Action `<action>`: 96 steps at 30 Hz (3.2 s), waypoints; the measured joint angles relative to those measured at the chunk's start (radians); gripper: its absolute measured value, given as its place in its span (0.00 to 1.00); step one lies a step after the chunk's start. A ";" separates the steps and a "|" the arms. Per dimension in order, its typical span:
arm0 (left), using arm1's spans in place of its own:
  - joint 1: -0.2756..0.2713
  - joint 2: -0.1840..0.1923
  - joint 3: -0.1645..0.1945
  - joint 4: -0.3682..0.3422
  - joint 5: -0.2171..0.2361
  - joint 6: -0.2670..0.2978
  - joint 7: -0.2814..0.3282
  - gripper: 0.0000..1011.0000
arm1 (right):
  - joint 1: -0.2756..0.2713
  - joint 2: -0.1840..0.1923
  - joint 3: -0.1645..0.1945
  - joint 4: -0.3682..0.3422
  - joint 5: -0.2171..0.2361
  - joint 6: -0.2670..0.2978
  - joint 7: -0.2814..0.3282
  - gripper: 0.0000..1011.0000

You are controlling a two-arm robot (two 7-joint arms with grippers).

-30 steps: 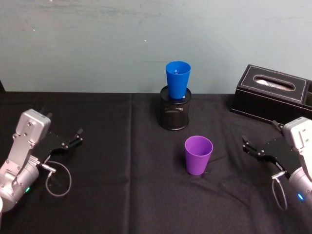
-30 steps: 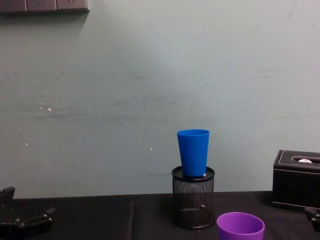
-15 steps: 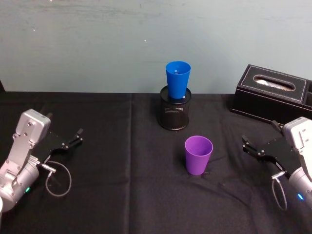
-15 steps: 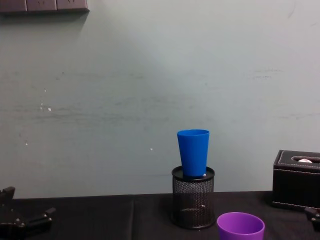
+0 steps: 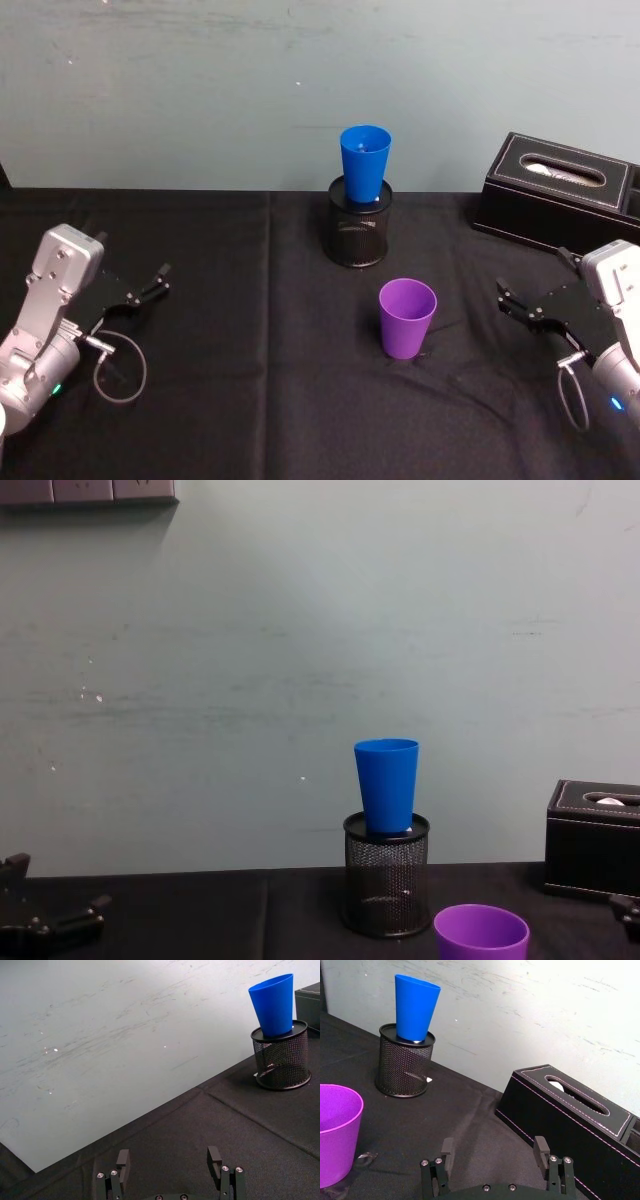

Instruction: Pick up one cup with a gripper and tap it against the other cup.

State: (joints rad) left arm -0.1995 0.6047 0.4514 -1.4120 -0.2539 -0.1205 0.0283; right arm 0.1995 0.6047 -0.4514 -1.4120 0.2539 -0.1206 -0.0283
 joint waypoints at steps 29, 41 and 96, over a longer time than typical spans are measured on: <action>0.000 0.000 0.000 0.000 0.000 0.000 0.000 1.00 | 0.000 0.000 0.000 0.000 0.000 0.000 0.000 0.99; 0.000 0.000 0.000 0.000 0.000 0.000 0.000 1.00 | 0.000 0.000 0.000 0.000 0.000 0.000 0.000 0.99; 0.000 0.000 0.000 0.000 0.000 0.000 0.000 1.00 | -0.148 -0.074 0.091 -0.064 0.109 -0.099 0.280 0.99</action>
State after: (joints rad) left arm -0.1995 0.6047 0.4514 -1.4120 -0.2539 -0.1205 0.0283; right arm 0.0511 0.5305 -0.3608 -1.4755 0.3624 -0.2197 0.2515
